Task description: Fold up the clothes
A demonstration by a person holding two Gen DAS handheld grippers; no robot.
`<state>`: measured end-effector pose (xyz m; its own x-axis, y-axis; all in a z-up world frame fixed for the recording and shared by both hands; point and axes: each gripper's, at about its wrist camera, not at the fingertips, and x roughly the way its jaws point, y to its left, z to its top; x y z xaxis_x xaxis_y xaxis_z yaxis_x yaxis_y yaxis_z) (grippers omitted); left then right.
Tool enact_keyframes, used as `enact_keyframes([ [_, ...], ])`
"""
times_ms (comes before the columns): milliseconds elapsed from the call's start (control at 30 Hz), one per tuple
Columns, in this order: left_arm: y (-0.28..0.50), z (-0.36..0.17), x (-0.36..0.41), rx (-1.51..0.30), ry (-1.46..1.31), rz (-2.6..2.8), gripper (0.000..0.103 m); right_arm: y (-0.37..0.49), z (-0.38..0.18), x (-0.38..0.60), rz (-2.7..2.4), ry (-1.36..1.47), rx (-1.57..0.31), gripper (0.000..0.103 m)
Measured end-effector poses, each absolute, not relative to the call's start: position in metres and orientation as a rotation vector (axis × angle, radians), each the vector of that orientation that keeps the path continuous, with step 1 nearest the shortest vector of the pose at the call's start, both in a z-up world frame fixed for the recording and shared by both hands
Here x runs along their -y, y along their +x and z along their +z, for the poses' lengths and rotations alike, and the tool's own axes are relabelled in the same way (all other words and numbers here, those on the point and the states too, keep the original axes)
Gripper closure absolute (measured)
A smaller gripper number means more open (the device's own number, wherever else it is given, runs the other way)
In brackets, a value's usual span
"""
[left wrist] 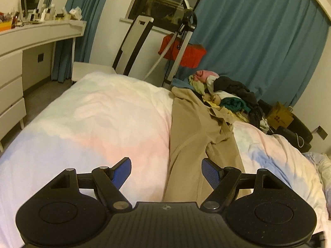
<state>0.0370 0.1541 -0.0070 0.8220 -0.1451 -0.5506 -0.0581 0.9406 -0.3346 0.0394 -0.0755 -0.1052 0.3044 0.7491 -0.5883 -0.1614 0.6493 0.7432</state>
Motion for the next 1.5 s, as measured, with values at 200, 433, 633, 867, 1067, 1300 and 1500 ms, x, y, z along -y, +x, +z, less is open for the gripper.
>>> enact_keyframes([
  [200, 0.04, -0.012, -0.15, -0.647, -0.382, -0.074, 0.026, 0.016, -0.051, 0.086, 0.695, 0.522, -0.989, 0.097],
  [433, 0.044, -0.033, -0.13, -0.742, -0.331, -0.106, 0.026, 0.005, -0.07, 0.111, 0.611, 0.572, -1.05, 0.098],
  [633, 0.043, -0.069, -0.124, -0.905, -0.377, -0.149, 0.027, -0.002, -0.088, 0.153, 0.483, 0.687, -1.091, 0.095],
  [867, 0.026, -0.102, -0.123, -1.042, -0.522, -0.225, 0.031, -0.004, -0.048, 0.192, 0.422, 0.604, -1.04, 0.088],
  [1067, 0.016, -0.113, -0.115, -1.097, -0.54, -0.244, 0.031, -0.005, -0.071, 0.219, 0.332, 0.688, -1.015, 0.03],
  [1300, 0.014, -0.118, -0.094, -1.142, -0.391, -0.21, 0.06, 0.008, -0.113, 0.231, 0.112, 0.739, -1.123, 0.03],
  [1500, 0.009, -0.106, -0.106, -1.116, -0.402, -0.214, 0.1, 0.003, -0.112, 0.223, 0.165, 0.667, -1.143, 0.031],
])
